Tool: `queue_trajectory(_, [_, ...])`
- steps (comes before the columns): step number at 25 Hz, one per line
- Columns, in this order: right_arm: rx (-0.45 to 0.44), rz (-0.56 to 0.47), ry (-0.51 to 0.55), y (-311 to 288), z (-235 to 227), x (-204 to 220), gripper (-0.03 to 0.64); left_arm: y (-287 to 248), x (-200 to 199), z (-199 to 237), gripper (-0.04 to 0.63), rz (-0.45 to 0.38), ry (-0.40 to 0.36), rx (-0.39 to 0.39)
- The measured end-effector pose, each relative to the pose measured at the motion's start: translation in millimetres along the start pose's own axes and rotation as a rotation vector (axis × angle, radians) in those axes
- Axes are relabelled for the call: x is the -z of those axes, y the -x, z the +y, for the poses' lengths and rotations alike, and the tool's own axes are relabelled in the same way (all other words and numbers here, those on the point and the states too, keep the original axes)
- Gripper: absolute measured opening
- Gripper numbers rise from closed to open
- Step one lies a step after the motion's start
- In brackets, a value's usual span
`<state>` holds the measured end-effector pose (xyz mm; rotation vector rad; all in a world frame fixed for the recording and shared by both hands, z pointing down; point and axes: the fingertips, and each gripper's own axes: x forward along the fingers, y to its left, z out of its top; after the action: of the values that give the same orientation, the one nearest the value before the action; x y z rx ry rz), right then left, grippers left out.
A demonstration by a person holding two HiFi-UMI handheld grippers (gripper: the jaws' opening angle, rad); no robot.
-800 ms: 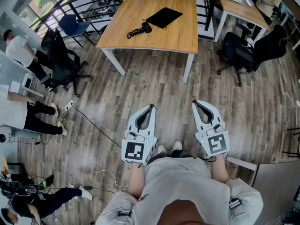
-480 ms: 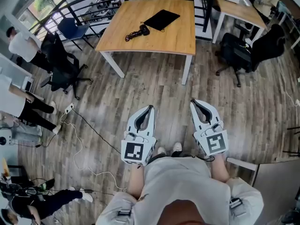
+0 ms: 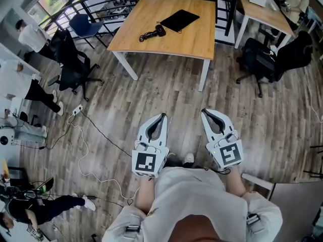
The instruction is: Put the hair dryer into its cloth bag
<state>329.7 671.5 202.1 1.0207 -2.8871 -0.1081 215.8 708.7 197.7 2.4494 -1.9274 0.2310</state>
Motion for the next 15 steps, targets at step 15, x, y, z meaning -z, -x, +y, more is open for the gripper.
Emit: queue_trajectory(15, [0.016,0.016,-0.001,-38,-25,5,0.021,-45,-1,21,0.02,0.002,-0.015,0.03])
